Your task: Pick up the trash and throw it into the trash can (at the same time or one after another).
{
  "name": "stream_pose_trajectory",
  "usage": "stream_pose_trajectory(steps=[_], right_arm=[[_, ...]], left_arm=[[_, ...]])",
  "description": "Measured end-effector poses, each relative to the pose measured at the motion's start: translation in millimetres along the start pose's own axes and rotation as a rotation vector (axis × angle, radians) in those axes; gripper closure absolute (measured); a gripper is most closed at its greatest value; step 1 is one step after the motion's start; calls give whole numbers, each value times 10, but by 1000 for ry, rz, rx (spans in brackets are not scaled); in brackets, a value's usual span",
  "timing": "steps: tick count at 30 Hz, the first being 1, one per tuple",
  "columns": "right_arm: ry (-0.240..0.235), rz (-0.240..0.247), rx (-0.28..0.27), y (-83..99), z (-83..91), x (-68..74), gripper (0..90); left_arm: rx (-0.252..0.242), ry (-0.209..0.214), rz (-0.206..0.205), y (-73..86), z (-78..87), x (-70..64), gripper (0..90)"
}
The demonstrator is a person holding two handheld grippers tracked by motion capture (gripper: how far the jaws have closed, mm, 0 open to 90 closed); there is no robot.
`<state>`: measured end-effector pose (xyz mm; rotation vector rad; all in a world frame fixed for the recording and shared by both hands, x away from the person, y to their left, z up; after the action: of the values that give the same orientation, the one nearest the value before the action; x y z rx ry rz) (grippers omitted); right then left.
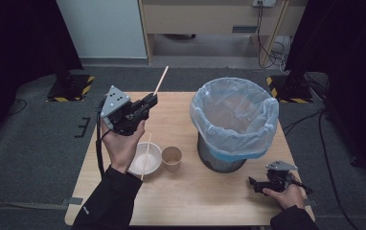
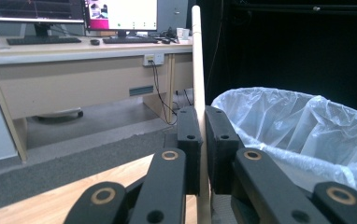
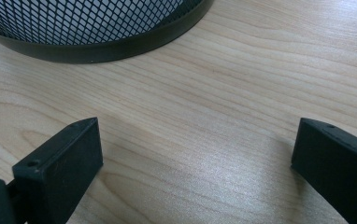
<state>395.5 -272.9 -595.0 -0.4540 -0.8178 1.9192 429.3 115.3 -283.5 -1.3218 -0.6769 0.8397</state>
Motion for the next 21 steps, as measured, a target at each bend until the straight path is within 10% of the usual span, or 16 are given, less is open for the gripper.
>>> stream_pose_trajectory(steps=[21], right_arm=[[-3, -1, -1, -5, -5, 6, 21]], left_arm=[[-34, 72, -26, -286, -282, -370, 853]])
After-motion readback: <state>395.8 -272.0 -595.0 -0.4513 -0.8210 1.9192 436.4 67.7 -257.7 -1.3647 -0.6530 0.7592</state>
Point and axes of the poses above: each handheld gripper's, and its own axes: z roughly backward along the jaws, y roughly out of its underside, x roughly to its left, the point moved 8 cm from there along -z, roughly forward along the jaws, and after that the axes turned 2 degrees about -y, right-handed, at the moved point
